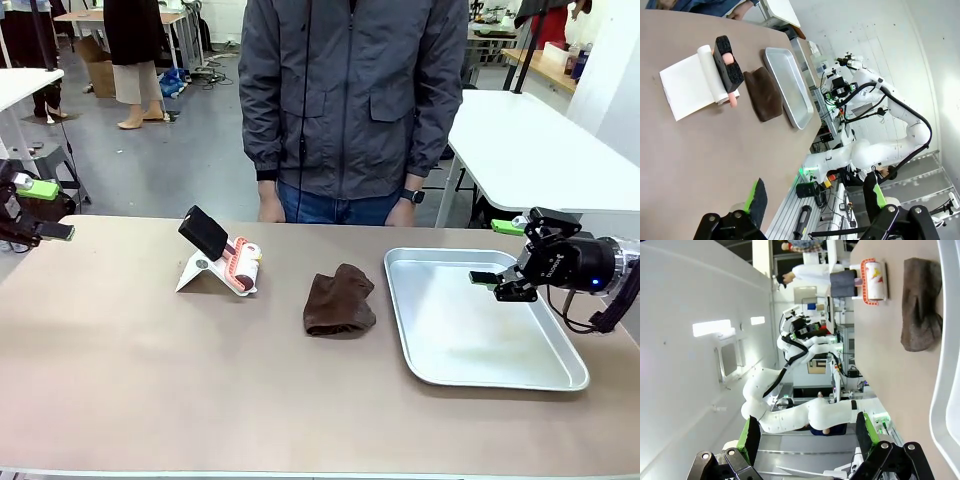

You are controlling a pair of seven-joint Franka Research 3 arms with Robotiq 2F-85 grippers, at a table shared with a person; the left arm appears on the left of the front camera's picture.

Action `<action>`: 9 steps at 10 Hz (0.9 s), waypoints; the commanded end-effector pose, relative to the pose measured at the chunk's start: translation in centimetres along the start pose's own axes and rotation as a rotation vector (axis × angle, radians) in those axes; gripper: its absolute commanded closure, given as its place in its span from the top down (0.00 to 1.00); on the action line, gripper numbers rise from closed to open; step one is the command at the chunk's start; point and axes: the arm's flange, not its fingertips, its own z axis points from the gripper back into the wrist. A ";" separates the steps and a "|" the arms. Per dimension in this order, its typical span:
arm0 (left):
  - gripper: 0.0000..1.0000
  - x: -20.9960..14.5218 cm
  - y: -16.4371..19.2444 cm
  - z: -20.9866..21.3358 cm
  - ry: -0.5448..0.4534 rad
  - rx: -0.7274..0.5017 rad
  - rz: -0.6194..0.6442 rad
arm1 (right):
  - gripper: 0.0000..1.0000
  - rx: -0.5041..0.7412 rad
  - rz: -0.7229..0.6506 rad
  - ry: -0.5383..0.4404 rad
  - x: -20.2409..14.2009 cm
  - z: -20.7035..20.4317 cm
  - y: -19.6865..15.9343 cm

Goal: Clean the surface of the table.
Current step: Return the Lint Roller and towel to their original positions.

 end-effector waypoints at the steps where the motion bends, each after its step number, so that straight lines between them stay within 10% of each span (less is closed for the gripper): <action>1: 1.00 -0.4 -0.4 -0.2 0.006 0.010 0.011 | 1.00 -0.003 -0.008 0.006 -0.1 -0.1 0.5; 9: 1.00 -0.4 -0.4 -0.2 0.006 0.010 0.011 | 1.00 -0.003 -0.008 0.006 -0.1 -0.1 0.5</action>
